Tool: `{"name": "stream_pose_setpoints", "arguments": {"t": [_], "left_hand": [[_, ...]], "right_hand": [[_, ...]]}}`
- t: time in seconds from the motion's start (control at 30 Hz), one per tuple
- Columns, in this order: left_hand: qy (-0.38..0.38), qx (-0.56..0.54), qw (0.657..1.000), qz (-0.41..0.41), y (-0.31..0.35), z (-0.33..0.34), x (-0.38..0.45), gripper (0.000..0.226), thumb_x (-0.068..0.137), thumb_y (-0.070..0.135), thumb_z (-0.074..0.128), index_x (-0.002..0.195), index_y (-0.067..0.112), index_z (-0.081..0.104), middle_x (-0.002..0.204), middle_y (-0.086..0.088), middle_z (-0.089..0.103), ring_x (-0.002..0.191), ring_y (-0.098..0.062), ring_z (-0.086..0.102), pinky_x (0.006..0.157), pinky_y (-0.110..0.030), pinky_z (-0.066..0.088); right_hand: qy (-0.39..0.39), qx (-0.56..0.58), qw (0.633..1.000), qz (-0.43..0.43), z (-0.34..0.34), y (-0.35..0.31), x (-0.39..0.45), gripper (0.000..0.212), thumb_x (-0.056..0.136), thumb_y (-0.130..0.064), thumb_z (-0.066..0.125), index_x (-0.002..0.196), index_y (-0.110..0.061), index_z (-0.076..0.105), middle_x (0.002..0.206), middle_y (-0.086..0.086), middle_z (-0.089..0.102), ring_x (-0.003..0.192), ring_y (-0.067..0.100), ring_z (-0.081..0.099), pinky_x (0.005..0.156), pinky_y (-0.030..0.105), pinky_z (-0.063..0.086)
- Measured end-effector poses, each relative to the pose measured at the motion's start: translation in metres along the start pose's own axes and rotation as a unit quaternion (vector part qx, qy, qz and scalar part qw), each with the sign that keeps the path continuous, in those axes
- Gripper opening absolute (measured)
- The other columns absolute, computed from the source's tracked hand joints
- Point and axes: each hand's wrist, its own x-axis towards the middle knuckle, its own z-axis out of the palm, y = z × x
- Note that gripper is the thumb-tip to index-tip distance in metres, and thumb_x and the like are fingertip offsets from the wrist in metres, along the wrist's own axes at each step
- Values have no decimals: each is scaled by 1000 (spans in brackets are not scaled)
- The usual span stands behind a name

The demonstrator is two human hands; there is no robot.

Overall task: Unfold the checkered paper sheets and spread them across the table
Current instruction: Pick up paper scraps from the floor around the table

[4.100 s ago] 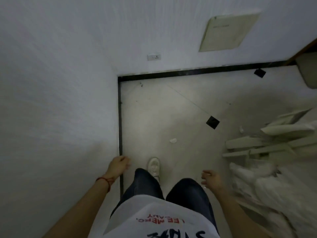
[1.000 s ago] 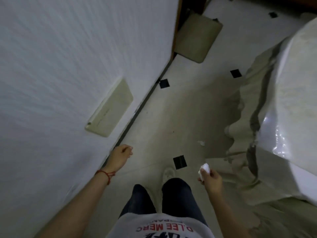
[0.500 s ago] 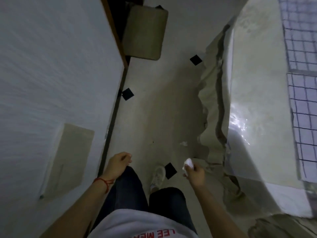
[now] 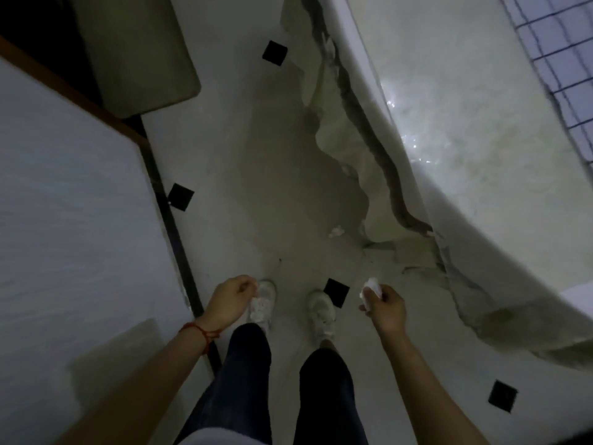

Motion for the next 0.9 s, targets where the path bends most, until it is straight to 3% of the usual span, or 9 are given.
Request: {"name": "stream_pose_setpoints", "arguments": {"t": [0.17,0.27,0.37,0.43,0.53,0.7,0.77,0.83,0.9], "left_hand": [[-40,70,996,30,2,-3,49,25,95,15,42,107,6,62,96,-2,61,92,-17,56,90,-26,42],[-59,93,993,49,-4,8,76,22,94,17,45,102,8,64,95,-3,63,90,-18,57,88,-27,44],[-69,95,991,65,-10,29,103,22,93,16,45,102,8,64,93,-5,64,87,-17,56,78,-21,43],[-67,88,991,78,-16,49,125,22,93,15,45,100,8,65,91,-4,63,86,-16,56,72,-18,42],[-65,90,989,100,-31,85,165,23,93,12,44,99,5,65,93,-6,64,87,-19,58,72,-21,41],[-66,128,983,114,-70,151,238,26,93,15,43,107,4,63,111,-13,66,105,-28,60,73,-18,37],[-63,148,978,131,-87,175,271,28,94,20,44,111,6,61,114,-13,65,105,-27,59,71,-16,34],[-59,163,975,142,-102,197,305,31,94,25,45,118,9,56,116,-14,63,107,-26,57,76,-17,35],[-50,175,970,160,-114,219,342,36,93,27,46,125,10,51,119,-14,61,110,-25,55,84,-18,36]], "right_hand": [[35,62,996,54,37,24,6,24,85,-14,59,63,-22,53,72,8,60,83,41,65,83,52,52],[50,87,993,62,58,35,15,19,86,-14,58,69,-20,54,77,10,61,78,36,65,80,47,53],[58,103,991,65,76,54,35,10,86,-13,58,79,-6,59,79,14,62,70,30,63,76,44,53],[60,115,990,61,85,69,54,15,85,-13,59,88,1,62,81,17,64,67,27,62,73,42,53],[58,115,991,44,95,94,88,11,84,-14,58,81,-4,62,73,12,64,67,27,62,72,41,54],[64,119,991,21,112,148,151,10,87,-11,56,85,-2,60,68,7,60,60,19,59,48,14,50],[71,108,991,19,125,176,181,13,87,-13,57,84,-1,60,67,9,60,59,20,59,53,20,51],[77,99,992,26,138,203,212,14,87,-15,58,85,-1,60,65,10,60,61,23,60,63,33,52],[82,97,992,23,151,226,243,14,87,-15,58,88,-1,60,67,10,60,63,24,62,66,35,51]]}}
